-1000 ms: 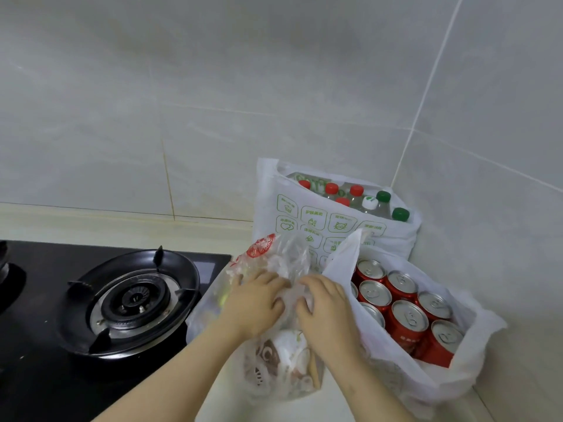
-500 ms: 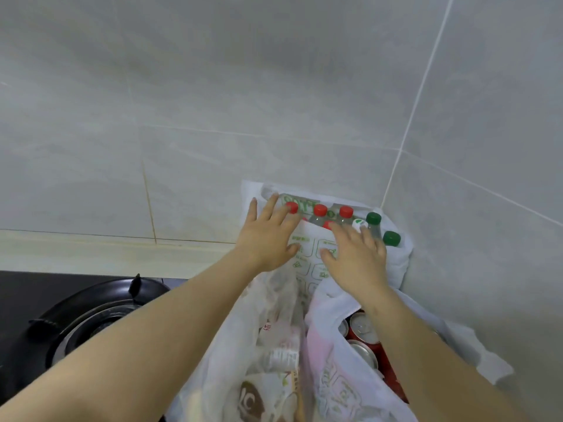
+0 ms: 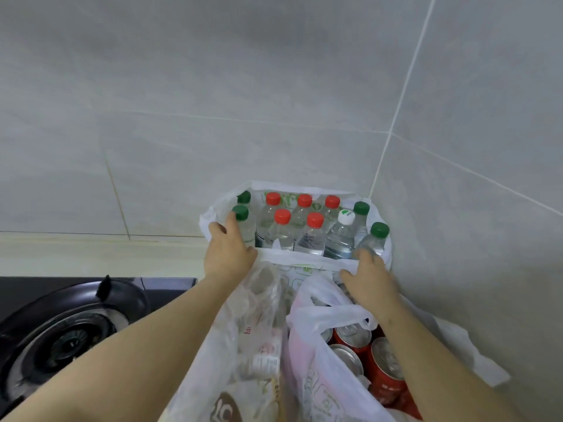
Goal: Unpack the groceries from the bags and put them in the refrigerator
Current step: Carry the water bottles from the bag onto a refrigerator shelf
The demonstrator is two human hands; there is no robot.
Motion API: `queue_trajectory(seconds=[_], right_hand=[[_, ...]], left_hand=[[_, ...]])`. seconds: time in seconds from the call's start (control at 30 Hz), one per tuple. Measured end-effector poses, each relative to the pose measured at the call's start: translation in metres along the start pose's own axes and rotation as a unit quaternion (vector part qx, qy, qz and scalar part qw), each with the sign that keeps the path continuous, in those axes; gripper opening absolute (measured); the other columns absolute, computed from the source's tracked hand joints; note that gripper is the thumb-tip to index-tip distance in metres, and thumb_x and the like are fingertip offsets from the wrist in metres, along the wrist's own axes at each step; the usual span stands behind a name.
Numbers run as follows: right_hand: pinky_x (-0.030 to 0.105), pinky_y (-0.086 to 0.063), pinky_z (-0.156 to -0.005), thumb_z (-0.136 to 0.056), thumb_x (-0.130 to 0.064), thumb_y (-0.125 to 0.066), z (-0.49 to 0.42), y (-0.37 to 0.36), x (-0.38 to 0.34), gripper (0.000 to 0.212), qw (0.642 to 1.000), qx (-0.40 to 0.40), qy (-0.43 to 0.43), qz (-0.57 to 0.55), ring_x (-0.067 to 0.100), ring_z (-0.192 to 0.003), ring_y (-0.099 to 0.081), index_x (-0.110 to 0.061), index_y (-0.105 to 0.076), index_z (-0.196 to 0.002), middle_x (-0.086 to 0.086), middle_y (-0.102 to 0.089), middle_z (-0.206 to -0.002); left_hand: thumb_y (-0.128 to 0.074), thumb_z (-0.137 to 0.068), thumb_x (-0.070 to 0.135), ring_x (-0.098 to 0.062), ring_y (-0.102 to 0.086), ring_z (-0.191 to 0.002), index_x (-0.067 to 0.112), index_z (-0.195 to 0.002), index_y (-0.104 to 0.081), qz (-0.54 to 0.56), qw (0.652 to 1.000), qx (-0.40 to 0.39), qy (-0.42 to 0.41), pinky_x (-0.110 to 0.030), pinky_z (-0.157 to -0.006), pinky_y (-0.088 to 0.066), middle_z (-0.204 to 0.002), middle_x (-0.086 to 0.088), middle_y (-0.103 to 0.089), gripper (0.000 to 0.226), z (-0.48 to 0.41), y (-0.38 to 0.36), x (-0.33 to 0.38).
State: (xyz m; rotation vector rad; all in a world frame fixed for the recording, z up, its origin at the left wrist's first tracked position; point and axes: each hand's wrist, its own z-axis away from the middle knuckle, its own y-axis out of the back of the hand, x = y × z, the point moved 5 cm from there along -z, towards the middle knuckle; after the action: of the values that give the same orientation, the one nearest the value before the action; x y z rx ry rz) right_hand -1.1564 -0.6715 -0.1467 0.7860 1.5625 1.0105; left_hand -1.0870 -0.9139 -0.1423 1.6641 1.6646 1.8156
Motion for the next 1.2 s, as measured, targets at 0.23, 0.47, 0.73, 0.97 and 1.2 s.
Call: queue_trajectory(seconds=[0.23,0.47,0.73,0.97,1.2], right_hand=[[0.038,-0.044,-0.092,-0.091,-0.029,-0.05,-0.017,-0.018,0.001,0.049,0.999,-0.022,-0.007,-0.022,0.031,-0.115,-0.05,-0.012,-0.036,-0.135,0.011,-0.044,-0.134],[0.033,-0.042,-0.09,-0.094,-0.03,-0.045,-0.029,-0.037,0.001,0.045,0.993,-0.109,-0.032,0.007,0.029,-0.112,-0.053,-0.008,-0.038,-0.131,0.014,-0.054,-0.128],[0.032,-0.044,-0.078,-0.091,-0.032,-0.045,-0.033,-0.03,-0.013,0.025,0.997,-0.046,0.022,0.053,0.027,-0.095,-0.057,-0.014,-0.057,-0.102,0.006,-0.064,-0.102],[0.037,-0.048,-0.08,-0.089,-0.024,-0.048,-0.04,-0.005,-0.057,0.021,0.987,0.103,0.116,-0.047,0.027,-0.095,-0.057,-0.015,-0.065,-0.097,0.004,-0.066,-0.094],[0.038,-0.032,-0.092,-0.089,-0.017,-0.049,-0.058,0.032,-0.052,0.028,0.973,0.219,0.079,-0.013,0.031,-0.113,-0.045,-0.014,-0.062,-0.113,0.008,-0.061,-0.116]], left_hand=[[-0.062,-0.084,0.029,-0.029,-0.048,-0.092,0.017,-0.146,0.0,0.194,0.97,-0.076,0.126,-0.036,-0.08,-0.042,-0.117,-0.009,-0.045,0.089,-0.022,-0.024,-0.022],[-0.058,-0.085,0.041,-0.037,-0.043,-0.116,0.011,-0.132,-0.021,0.045,0.966,-0.168,0.193,-0.046,-0.107,-0.026,-0.122,-0.015,-0.05,0.066,-0.017,-0.049,-0.047],[-0.059,-0.081,0.046,-0.035,-0.046,-0.119,0.02,-0.141,-0.013,0.049,0.99,-0.071,0.114,-0.049,-0.101,-0.029,-0.137,-0.01,-0.043,0.08,-0.024,-0.043,-0.039],[-0.049,-0.085,0.054,-0.028,-0.051,-0.111,0.021,-0.135,-0.032,-0.104,0.993,0.061,-0.001,-0.045,-0.095,-0.032,-0.127,-0.004,-0.052,0.062,-0.038,0.007,-0.003],[-0.048,-0.09,0.046,-0.026,-0.042,-0.122,0.02,-0.13,-0.046,-0.107,0.985,0.073,-0.117,-0.042,-0.104,-0.025,-0.13,-0.004,-0.05,0.047,-0.059,0.016,0.029]])
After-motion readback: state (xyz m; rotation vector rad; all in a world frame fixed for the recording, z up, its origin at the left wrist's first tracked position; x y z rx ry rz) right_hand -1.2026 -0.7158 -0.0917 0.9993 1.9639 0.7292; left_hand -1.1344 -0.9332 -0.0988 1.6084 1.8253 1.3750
